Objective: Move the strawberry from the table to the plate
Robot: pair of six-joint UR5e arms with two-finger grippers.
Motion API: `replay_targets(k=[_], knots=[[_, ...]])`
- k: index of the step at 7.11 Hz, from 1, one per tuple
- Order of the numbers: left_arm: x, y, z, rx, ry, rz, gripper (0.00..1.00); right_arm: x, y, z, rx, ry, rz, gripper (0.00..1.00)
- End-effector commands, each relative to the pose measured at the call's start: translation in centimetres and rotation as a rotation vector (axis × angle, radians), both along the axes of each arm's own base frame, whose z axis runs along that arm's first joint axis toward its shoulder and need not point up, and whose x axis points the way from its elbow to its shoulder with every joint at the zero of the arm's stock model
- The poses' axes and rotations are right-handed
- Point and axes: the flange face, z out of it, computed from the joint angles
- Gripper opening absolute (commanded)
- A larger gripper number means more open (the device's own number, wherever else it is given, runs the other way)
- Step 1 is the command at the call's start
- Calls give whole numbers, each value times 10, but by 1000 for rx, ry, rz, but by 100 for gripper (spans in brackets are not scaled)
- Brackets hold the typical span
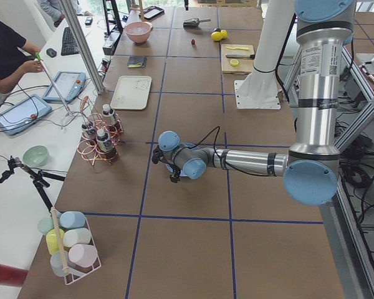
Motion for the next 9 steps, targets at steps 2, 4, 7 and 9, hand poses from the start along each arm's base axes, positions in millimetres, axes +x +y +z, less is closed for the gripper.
replay_targets(k=[2,4,7,9], knots=[[6,2,9,-1,-25,1,49,-3,0,0,-1,-2,-7,100],[6,1,5,-5,-21,-5,0,-4,0,0,-1,-2,-8,100],[14,-9,-67,-49,51,-106,0,-4,0,0,-4,-5,-8,100],[42,-28,-141,-126,173,-104,0,-5,0,-1,-4,-20,-8,100]])
